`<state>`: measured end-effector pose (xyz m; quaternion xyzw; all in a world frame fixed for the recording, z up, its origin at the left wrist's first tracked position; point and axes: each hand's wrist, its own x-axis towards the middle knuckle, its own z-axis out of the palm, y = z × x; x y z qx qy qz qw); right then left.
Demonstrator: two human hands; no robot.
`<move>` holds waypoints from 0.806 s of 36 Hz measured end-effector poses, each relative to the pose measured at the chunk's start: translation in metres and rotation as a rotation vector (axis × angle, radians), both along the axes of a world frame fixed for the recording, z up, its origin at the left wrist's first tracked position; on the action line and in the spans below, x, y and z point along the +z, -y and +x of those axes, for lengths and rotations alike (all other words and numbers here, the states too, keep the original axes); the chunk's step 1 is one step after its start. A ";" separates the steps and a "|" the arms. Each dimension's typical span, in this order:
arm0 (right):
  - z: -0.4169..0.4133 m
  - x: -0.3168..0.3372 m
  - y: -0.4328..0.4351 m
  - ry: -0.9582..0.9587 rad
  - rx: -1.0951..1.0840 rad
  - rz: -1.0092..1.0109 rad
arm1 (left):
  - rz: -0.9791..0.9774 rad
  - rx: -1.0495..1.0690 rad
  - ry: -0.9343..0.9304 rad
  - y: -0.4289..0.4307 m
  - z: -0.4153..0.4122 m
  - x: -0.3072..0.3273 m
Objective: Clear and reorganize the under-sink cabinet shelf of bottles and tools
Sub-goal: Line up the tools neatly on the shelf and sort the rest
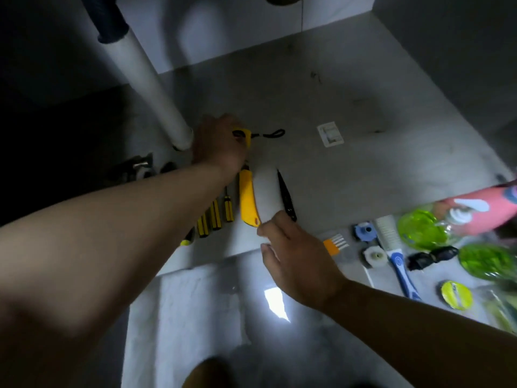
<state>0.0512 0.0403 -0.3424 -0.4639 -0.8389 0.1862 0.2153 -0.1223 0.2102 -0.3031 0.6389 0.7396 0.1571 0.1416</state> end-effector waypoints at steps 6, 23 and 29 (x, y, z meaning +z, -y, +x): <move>0.058 -0.027 0.038 0.135 0.002 -0.247 | 0.188 -0.513 0.251 0.094 0.079 -0.005; 0.129 -0.068 0.059 0.138 -0.309 -0.295 | -0.393 -0.696 -0.197 0.174 0.145 -0.117; 0.123 -0.073 0.053 0.067 -0.280 -0.373 | -0.339 -0.529 -0.129 0.186 0.132 -0.112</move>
